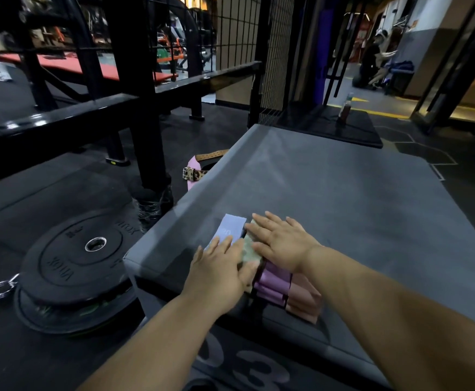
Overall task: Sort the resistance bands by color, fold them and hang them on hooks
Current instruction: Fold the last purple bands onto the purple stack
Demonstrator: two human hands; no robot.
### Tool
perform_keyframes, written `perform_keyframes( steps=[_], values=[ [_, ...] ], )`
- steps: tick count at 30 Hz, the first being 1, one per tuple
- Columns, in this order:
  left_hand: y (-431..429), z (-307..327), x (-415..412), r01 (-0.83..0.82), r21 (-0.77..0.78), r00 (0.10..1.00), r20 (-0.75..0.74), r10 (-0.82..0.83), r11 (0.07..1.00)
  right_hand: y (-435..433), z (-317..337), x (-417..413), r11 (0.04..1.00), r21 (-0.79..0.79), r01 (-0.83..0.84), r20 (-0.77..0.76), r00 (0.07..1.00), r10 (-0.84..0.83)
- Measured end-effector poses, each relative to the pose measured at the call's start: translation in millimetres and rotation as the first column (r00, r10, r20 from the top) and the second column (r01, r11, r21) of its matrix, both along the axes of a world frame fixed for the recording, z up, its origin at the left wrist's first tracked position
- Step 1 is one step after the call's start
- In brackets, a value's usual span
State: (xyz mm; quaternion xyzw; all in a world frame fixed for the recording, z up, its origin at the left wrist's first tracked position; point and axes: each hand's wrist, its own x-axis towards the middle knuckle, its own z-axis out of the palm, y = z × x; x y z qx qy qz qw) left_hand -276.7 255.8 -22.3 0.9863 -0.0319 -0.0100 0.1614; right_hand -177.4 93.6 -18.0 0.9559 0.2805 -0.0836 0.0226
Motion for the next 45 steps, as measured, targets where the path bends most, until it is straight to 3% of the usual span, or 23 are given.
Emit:
perform_keyframes(
  steps=[5, 8, 12, 17, 24, 30, 37, 45],
  values=[
    [23, 9, -2, -0.145, -0.173, 0.973, 0.153, 0.172, 0.974, 5, 12, -10, 0.997, 0.072, 0.018, 0.025, 1.0, -0.019],
    [44, 6, -3, -0.31, -0.223, 0.944, 0.047, 0.328, 0.924, 13, 21, -17, 0.992, 0.121, 0.027, 0.05, 0.998, -0.033],
    [59, -3, -3, -0.379, -0.267, 0.925, -0.086, 0.369, 0.886, 30, 27, -30, 0.975, 0.215, 0.059, -0.011, 0.998, -0.058],
    [59, -9, -4, -0.373, -0.311, 0.927, -0.152, 0.342, 0.874, 50, 30, -47, 0.938, 0.328, 0.112, -0.065, 0.993, -0.096],
    [55, -6, 0, -0.362, -0.416, 0.931, -0.11, 0.348, 0.834, 57, 27, -57, 0.958, 0.262, 0.116, 0.04, 0.991, -0.131],
    [57, 1, 8, -0.307, -0.654, 0.944, -0.118, 0.307, 0.691, 65, 32, -63, 0.96, 0.237, 0.15, 0.072, 0.983, -0.171],
    [61, 18, 18, -0.2, -0.759, 0.958, -0.018, 0.287, 0.62, 70, 45, -54, 0.923, 0.332, 0.196, 0.132, 0.959, -0.251],
    [55, 42, 19, -0.17, -0.82, 0.938, 0.034, 0.344, 0.546, 70, 51, -53, 0.825, 0.556, 0.1, 0.173, 0.957, -0.232]
  ],
)
